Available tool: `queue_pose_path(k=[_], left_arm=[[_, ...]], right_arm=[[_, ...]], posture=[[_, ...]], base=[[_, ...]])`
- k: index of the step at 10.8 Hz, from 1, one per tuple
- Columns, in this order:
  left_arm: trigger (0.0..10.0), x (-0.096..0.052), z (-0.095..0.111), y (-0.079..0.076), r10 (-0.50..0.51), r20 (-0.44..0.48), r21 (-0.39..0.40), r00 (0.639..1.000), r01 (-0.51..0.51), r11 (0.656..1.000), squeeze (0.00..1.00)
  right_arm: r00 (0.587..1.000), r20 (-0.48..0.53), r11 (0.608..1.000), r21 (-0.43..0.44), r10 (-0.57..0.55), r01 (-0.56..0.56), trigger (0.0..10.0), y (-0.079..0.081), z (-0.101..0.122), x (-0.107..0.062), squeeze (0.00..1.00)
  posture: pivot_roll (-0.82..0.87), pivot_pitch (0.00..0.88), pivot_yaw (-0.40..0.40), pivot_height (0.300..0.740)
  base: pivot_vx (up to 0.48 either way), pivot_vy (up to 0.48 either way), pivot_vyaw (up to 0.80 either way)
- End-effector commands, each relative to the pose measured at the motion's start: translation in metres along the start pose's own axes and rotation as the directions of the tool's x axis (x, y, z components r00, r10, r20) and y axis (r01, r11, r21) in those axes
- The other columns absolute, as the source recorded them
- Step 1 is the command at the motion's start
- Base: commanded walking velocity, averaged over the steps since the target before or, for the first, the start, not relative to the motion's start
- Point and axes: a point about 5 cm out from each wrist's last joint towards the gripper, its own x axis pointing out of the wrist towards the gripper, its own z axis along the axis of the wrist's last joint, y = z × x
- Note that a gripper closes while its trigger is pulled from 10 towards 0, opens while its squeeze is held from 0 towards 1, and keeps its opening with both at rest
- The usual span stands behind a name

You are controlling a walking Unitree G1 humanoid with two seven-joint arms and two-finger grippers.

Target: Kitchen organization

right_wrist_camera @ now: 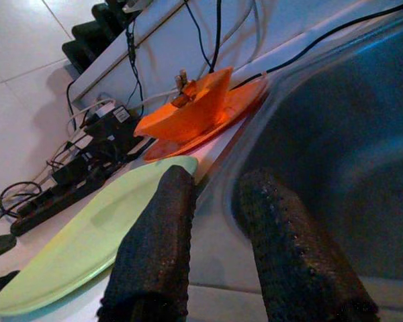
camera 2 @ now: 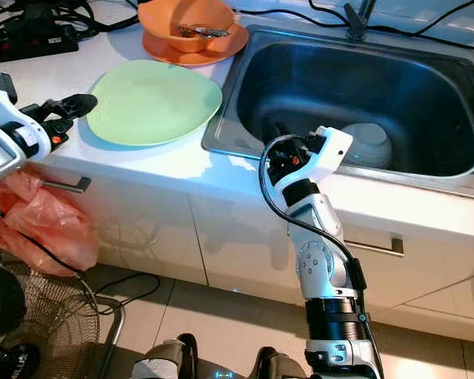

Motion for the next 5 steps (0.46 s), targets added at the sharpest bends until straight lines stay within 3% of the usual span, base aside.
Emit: queue_pose_path(k=[1, 5], left_arm=[[10.0, 0.0, -0.013, 0.007, 0.028, -0.076, -0.039, 0.997, -0.031, 0.999, 0.0], [10.0, 0.011, -0.043, -0.011, -0.05, -0.181, -0.135, 0.982, 0.026, 0.991, 0.0]], right_arm=[[1.0, -0.008, 1.0, -0.005, -0.015, 0.015, 10.0, -0.002, -0.001, -0.003, 0.0], [1.0, -0.01, 1.0, -0.003, -0.01, 0.01, 10.0, 0.0, -0.003, -0.002, 0.0]], posture=[[0.15, 0.177, 0.01, 0.74], [0.14, 0.172, 0.013, 0.74]], base=[[0.0, 0.0, 0.0], [0.0, 0.0, 0.0]])
